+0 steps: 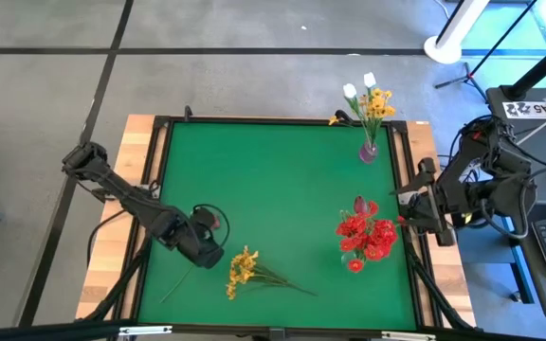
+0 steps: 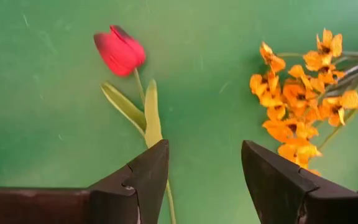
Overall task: Sort flowers into vase by color
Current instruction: Put the red tulip into the transparent vase
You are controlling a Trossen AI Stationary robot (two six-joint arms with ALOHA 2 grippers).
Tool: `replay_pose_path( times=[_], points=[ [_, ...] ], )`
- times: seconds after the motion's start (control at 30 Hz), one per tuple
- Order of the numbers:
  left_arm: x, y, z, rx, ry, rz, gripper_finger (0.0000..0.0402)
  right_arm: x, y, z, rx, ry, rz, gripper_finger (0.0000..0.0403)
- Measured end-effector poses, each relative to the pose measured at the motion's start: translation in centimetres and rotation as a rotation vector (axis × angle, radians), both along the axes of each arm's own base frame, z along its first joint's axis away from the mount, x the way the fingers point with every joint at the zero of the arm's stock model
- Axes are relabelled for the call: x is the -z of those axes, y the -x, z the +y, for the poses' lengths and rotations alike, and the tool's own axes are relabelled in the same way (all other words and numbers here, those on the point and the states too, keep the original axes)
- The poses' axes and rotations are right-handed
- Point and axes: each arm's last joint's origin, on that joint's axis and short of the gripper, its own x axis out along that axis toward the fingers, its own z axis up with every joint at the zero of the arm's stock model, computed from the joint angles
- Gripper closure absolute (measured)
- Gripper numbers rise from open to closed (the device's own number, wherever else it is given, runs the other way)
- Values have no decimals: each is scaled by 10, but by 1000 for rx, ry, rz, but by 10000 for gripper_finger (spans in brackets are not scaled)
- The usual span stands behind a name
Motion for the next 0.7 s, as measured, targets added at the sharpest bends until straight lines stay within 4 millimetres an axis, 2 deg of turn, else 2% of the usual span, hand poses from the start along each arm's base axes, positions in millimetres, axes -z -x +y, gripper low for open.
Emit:
replay_pose_path(
  times=[0.13,0.47,0.7],
  points=[
    [11,1,-11,23,-25,53,207,1,0,0,6,9,2,118],
    [56,-11,-26,69,-47,289,206,2,0,-2,25,19,11,118],
    [61,-13,-27,66,-71,301,161,3,0,-2,26,17,13,118]
  ],
)
